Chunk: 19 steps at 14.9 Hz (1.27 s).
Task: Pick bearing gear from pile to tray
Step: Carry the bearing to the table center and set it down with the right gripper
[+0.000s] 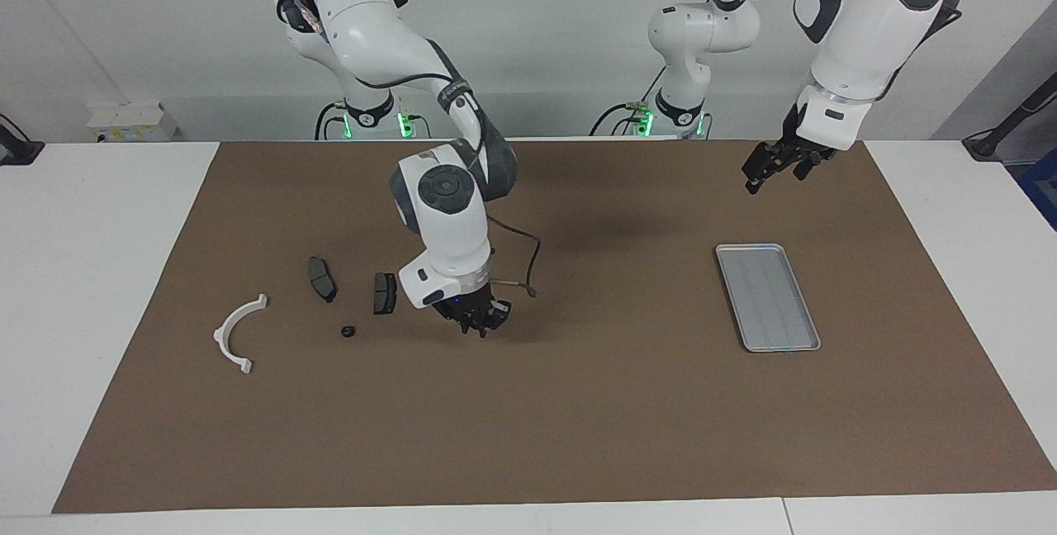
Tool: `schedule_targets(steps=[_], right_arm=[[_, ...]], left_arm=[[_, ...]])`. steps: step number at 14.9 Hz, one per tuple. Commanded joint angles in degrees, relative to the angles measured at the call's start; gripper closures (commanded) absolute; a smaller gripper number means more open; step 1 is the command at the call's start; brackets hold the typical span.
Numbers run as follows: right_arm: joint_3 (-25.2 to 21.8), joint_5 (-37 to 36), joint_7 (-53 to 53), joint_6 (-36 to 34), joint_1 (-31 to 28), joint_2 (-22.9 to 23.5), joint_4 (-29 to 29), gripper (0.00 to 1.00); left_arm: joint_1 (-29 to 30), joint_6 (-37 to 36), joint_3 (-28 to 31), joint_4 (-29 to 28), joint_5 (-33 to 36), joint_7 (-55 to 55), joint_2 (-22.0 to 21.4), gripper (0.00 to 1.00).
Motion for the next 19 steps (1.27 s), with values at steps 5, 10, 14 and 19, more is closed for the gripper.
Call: schedule_targets(steps=[5, 10, 14, 19], right_arm=[[-0.1, -3.3, 8.1, 4.6, 3.2, 2.5, -1.3, 1.0], [-0.1, -3.3, 11.4, 6.4, 4.6, 2.9, -2.2, 1.0], [-0.3, -4.1, 13.3, 6.4, 6.1, 3.1, -2.3, 1.0], [-0.2, -4.8, 12.6, 7.2, 4.8, 3.1, -3.6, 0.5]], left_arm=[[-0.1, 2.4, 0.2, -2.9, -0.5, -0.6, -2.1, 0.0], [-0.2, 2.4, 0.2, -3.6, -0.5, -0.6, -2.2, 0.0], [-0.6, 2.7, 0.2, -4.0, -0.5, -0.7, -2.1, 0.0], [-0.6, 3.0, 0.2, -4.0, -0.5, -0.9, -2.1, 0.0]])
